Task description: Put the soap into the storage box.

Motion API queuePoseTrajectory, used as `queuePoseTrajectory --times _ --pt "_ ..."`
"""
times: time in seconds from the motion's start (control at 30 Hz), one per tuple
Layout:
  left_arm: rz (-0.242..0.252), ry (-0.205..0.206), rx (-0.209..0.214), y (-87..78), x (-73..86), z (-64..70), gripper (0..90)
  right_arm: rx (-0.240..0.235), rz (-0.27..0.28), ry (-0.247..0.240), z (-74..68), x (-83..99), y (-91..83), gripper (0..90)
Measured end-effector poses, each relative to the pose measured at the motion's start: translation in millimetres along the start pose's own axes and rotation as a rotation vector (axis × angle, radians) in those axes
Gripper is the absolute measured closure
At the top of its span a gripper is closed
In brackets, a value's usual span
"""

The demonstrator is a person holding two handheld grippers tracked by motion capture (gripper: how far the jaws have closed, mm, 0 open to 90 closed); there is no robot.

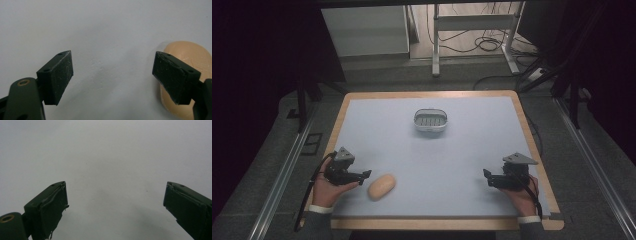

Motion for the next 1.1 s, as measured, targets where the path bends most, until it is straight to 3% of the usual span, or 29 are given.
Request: queuePoseTrajectory --times 0.33,0.73,1.1 --pt "0.000 -0.013 -0.008 -0.5 0.4 -4.2 17.5 0.003 0.047 -0.007 -0.2 -0.1 -9.5 7.4" --pt "-0.013 -0.022 0.007 -4.2 3.9 -6.5 19.2 -0.002 0.018 -0.029 -1.2 1.4 -0.6 7.4" --pt "-0.033 -0.029 0.010 -10.2 -1.1 -5.5 19.4 -0.002 0.030 0.009 6.8 4.0 -6.0 7.4"
Point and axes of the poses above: each handheld gripper's, and its own axes: y roughly forward along the jaws, x roughly out of its underside, z roughly to its right, the point moved 1 cm from there along y, roughly forward along the jaws, and after that the axes turned 9 degrees about -x, right-handed, at the moved point
